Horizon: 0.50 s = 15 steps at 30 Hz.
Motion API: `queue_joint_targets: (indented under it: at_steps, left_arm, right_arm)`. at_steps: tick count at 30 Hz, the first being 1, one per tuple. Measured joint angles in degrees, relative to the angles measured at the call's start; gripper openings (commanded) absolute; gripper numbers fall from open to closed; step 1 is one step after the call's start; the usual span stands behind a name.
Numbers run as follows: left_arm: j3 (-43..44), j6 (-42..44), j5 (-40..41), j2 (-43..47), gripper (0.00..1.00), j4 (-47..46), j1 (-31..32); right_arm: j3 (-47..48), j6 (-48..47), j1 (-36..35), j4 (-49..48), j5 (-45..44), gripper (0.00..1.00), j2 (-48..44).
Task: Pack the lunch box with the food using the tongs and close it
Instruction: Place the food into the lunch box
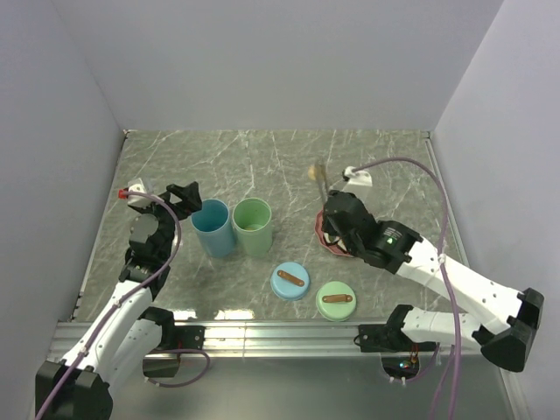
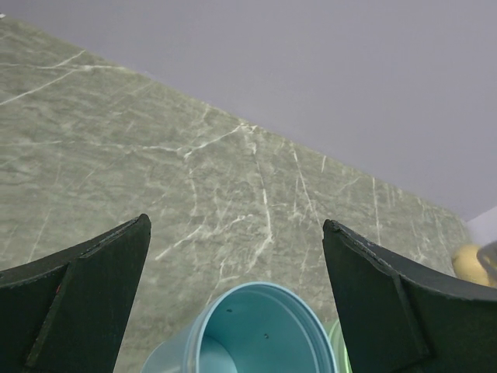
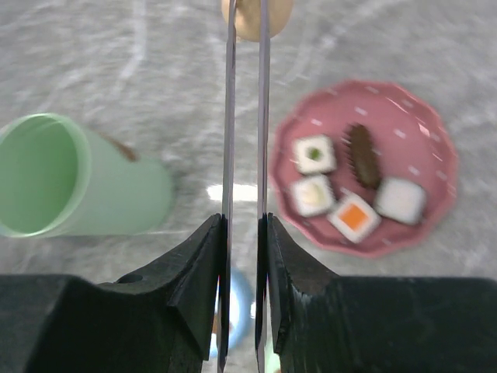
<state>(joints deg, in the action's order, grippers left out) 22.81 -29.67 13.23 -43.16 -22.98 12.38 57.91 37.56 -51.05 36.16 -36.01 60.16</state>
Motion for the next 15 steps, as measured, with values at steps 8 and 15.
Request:
queue_joint_targets:
  at_steps: [8,15]
  left_arm:
    - [0.2,-1.1,4.4,4.8,0.99,6.3,0.0]
    - [1.6,-2.2,8.7,5.4,0.99,10.4,0.0]
  right_arm:
    - [8.9,-9.6,-5.2,-9.6,6.7,0.04,8.8]
    - [10.4,-14.6,-8.7,-13.6,12.0,0.04,12.9]
